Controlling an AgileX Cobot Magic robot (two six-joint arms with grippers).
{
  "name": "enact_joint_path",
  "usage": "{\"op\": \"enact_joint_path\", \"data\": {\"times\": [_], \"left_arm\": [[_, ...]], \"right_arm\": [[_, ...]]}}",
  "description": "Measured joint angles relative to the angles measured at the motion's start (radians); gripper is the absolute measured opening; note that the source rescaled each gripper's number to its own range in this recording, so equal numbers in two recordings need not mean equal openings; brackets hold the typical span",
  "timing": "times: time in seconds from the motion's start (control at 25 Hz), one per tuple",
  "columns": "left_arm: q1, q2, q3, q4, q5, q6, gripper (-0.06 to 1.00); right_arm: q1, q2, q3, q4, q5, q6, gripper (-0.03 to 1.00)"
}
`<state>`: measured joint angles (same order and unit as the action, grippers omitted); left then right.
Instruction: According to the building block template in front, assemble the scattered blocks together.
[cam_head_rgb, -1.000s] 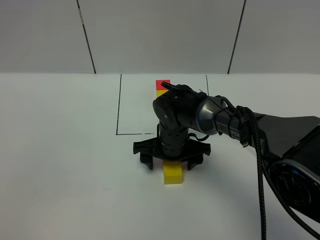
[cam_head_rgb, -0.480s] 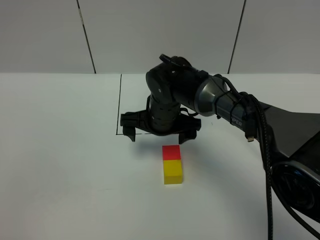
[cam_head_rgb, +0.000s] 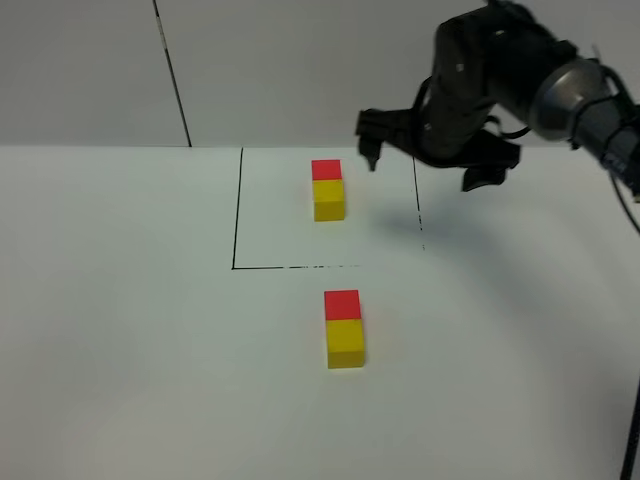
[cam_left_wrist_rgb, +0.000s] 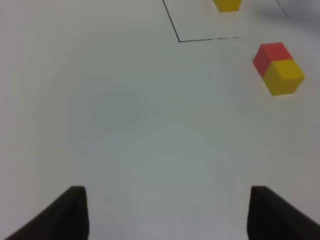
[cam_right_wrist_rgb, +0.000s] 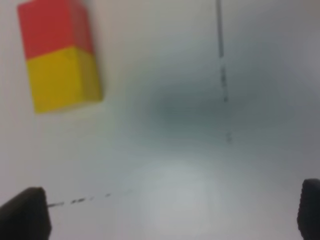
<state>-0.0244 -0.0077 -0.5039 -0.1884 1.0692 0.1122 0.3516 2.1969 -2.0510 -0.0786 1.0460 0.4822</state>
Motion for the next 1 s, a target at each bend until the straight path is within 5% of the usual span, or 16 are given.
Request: {"op": "enact_joint_path", "data": {"times": [0.4, 0.72, 1.0], "left_arm": [[0.000, 0.000, 0.000, 0.000, 0.000, -0.001, 0.43], [0.000, 0.000, 0.000, 0.000, 0.000, -0.001, 0.43], [0.000, 0.000, 0.000, 0.000, 0.000, -0.001, 0.43]], "right_arm": [[-0.352, -0.153, 0.096, -0.028, 0.072, -0.051, 0.99], [-0.546, -0.445, 0.491, -0.041, -0.008, -0.136, 0.97], [-0.578, -0.828, 0.855, -0.042, -0.158, -0.172, 0.96]]}}
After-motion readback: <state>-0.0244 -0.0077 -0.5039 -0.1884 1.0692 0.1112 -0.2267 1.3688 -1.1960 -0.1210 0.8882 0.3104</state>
